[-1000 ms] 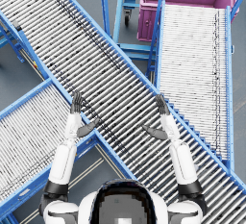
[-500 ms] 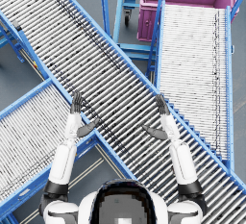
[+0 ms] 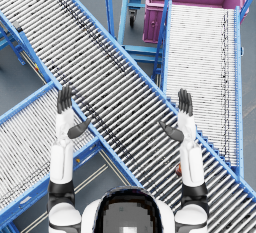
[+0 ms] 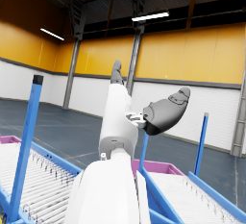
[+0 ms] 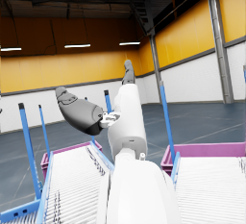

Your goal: Pick up the oil and place it on the left assembly line, put the cola on the right, and keep Sprite still

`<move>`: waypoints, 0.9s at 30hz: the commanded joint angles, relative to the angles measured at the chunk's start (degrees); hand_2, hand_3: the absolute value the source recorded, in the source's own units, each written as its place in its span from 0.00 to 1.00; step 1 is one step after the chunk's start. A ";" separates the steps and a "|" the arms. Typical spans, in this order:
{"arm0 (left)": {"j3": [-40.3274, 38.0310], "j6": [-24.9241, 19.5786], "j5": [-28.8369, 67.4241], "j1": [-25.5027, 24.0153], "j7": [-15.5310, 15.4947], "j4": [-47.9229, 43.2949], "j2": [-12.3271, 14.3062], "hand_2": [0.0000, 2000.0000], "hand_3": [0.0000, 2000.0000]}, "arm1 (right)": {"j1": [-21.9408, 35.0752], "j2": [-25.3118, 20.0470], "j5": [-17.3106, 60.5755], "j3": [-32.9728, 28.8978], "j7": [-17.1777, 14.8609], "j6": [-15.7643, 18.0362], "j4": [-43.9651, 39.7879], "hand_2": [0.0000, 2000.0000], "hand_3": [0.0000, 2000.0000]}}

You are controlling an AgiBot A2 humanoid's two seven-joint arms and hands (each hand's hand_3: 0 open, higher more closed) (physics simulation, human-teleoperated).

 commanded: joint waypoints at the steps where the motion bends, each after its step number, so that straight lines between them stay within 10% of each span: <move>1: -2.86 -0.01 2.50 2.15 -0.01 -0.44 0.26 0.00 0.00 | 2.29 -0.45 0.00 -2.87 0.01 -0.01 0.57 0.00 0.00; 15: -8.23 -0.04 30.83 4.31 -0.04 -2.59 0.99 0.00 0.00 | 4.48 -1.58 28.28 -7.61 0.04 -0.04 1.32 0.00 0.00; 27: -8.50 -0.04 34.09 2.97 -0.04 -4.07 1.49 0.00 0.00 | 3.62 -2.10 31.54 -8.75 0.04 -0.04 1.65 0.00 0.00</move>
